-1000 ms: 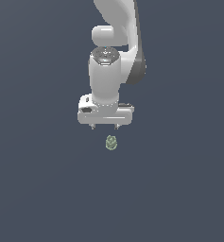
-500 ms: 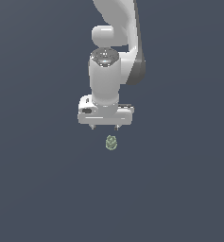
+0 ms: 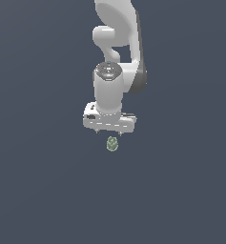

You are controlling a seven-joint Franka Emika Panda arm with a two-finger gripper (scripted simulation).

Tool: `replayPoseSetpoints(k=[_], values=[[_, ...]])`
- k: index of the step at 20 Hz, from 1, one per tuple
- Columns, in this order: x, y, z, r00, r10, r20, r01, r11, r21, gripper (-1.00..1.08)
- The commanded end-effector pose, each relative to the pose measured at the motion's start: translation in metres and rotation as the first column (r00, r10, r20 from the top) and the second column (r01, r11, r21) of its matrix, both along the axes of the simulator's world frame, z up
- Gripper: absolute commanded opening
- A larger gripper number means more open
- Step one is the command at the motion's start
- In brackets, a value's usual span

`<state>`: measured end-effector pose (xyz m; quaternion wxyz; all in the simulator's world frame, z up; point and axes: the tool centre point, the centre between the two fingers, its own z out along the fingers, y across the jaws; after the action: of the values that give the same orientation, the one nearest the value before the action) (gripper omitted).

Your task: Pick up the object and move it to a goal position.

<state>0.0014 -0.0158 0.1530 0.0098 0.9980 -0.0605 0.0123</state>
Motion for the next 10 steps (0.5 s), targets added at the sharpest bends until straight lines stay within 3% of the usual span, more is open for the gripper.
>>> replayPoseSetpoints(k=[1,10], values=[[-0.002,0.004,-0.014,0.999,-0.051,-0.005,0.052,0.999,0.007,1.0],[-0.009,0.013,-0.05,0.982,-0.188,-0.02,0.188,0.982,0.02,1.0]])
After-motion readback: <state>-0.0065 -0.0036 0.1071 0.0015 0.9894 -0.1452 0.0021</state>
